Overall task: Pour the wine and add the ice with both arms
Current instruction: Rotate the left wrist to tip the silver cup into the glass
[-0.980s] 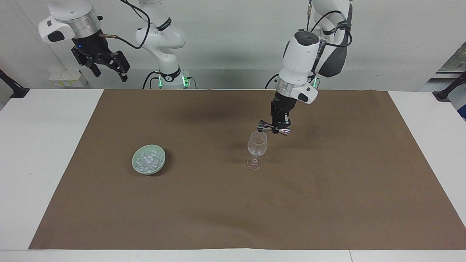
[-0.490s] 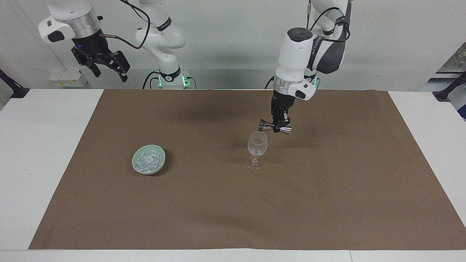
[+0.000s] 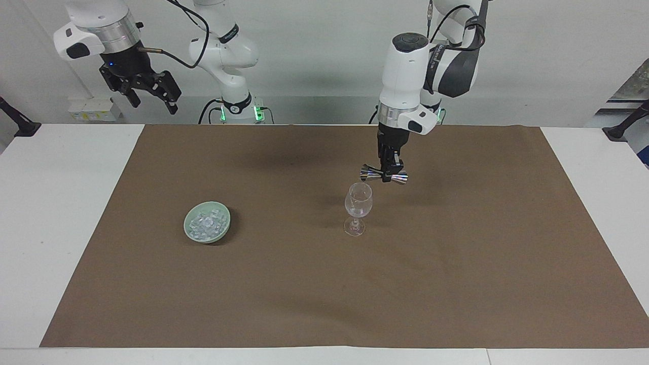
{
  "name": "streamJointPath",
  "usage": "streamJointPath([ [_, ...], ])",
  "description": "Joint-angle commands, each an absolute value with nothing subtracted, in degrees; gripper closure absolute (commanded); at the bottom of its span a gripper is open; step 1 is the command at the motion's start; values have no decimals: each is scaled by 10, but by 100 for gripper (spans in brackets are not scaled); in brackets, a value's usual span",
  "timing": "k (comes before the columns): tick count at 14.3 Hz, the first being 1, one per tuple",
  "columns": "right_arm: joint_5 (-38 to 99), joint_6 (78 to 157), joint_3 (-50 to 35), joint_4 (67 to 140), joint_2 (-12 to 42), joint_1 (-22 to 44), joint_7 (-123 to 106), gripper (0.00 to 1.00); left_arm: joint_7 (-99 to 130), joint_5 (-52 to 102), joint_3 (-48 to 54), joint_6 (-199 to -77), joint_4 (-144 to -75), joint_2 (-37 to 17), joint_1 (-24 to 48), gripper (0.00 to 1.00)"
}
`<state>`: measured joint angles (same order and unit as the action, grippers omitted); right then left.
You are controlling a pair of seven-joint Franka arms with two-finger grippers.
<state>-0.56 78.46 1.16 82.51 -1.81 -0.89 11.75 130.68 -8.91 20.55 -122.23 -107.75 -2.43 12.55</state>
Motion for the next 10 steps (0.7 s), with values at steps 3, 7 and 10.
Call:
streamJointPath([
  [3,-1,782,9,830,-25,-14,105,0,1343,-134,194,-1194,-1050,-40,154,100],
  [7,-1,782,9,830,-25,-14,105,0,1349,-145,193,-1181,-1035,-53,171,100],
  [10,-1,782,9,831,-25,-14,105,0,1349,-157,193,-1166,-1027,-61,171,100],
])
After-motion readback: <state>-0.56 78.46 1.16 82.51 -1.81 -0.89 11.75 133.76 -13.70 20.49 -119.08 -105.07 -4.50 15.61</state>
